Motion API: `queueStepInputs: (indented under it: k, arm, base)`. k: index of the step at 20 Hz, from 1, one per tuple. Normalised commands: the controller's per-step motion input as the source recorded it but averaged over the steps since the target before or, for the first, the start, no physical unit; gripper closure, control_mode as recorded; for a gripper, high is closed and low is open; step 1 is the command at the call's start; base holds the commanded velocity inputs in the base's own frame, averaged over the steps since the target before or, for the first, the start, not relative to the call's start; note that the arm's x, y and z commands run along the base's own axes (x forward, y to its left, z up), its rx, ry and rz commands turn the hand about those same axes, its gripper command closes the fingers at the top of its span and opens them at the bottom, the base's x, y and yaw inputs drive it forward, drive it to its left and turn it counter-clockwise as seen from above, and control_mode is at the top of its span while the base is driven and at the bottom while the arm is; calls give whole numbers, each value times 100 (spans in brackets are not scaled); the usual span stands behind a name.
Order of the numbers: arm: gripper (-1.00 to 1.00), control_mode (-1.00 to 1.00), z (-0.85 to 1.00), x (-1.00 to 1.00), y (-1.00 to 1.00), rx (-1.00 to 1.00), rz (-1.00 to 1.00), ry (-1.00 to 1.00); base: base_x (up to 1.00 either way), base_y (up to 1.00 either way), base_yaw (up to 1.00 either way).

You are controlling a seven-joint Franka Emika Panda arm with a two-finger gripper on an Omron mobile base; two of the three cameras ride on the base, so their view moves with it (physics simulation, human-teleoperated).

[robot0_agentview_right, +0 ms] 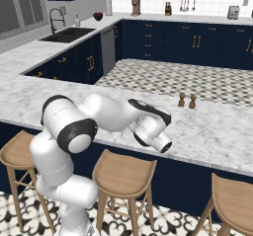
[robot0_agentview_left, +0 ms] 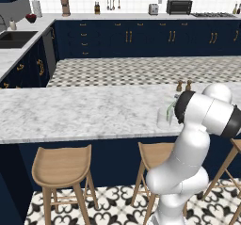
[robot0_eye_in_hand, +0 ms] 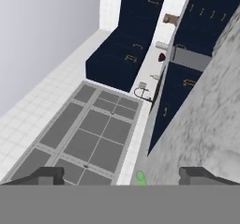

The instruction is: Take a straw from the drawer in front and place it inside the glass cup on the dining counter.

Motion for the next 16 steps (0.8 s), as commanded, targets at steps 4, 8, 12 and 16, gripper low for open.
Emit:
queueStepInputs:
  k: [4,8,12,16]
  arm:
    - [-100,-100,4,-1,-24,0,0,-9]
    - [-100,-100,18,-15,-25,0,0,-5]
    - [-100,-100,39,-48,-17,0,-2,-8]
    - [-100,-100,44,-57,0,0,-4,-8]
  base:
    - [0,0,0]
    - [0,0,0]
    - [0,0,0]
    - [0,0,0]
